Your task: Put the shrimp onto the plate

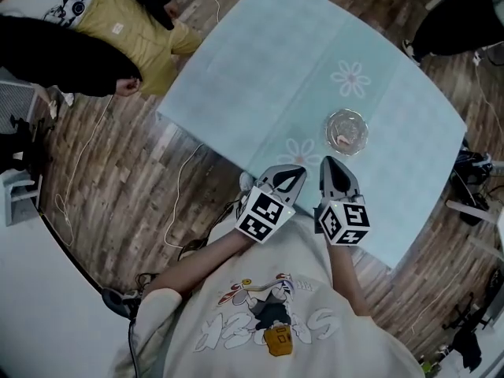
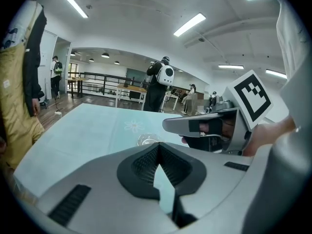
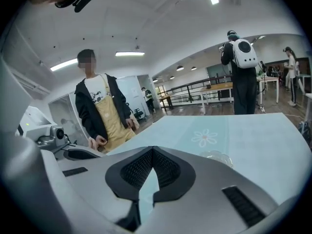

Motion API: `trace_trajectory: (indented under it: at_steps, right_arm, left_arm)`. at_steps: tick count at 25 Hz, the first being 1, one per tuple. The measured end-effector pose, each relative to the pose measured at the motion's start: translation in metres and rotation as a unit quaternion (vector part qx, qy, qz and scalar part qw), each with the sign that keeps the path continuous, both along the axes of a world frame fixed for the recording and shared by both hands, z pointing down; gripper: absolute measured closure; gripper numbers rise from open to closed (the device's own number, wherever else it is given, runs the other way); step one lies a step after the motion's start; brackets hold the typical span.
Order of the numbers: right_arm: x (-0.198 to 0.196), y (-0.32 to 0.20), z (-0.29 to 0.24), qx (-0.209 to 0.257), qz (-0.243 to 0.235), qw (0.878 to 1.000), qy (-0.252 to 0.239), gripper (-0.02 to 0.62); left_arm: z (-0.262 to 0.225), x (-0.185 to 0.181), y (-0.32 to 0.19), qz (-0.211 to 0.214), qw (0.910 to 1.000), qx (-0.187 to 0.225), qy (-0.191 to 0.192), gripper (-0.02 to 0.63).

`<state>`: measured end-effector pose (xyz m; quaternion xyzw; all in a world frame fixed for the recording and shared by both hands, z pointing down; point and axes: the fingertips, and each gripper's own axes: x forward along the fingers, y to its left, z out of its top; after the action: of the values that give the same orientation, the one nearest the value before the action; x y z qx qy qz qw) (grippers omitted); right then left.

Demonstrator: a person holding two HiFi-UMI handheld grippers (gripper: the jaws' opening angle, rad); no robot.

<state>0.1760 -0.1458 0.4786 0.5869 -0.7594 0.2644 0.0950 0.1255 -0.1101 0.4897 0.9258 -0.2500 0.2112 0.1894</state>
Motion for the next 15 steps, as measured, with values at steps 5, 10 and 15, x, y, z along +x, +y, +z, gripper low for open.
trace_trajectory:
  at_steps: [5, 10, 15]
  right_arm:
    - [-0.018, 0.002, -0.028, 0.027, 0.008, 1.0, -0.008, 0.572]
    - [-0.043, 0.011, -0.053, 0.048, -0.006, 0.999, -0.022, 0.572]
    - [-0.072, 0.013, -0.058, 0.056, -0.014, 0.998, -0.012, 0.572]
  left_arm:
    - [-0.027, -0.025, -0.013, -0.007, 0.9993, 0.037, 0.008, 0.6]
    - [-0.042, -0.043, -0.02, -0.021, 0.9984, 0.048, 0.021, 0.598]
    - [-0.048, -0.061, -0.024, -0.025, 0.9975, 0.061, 0.023, 0.598]
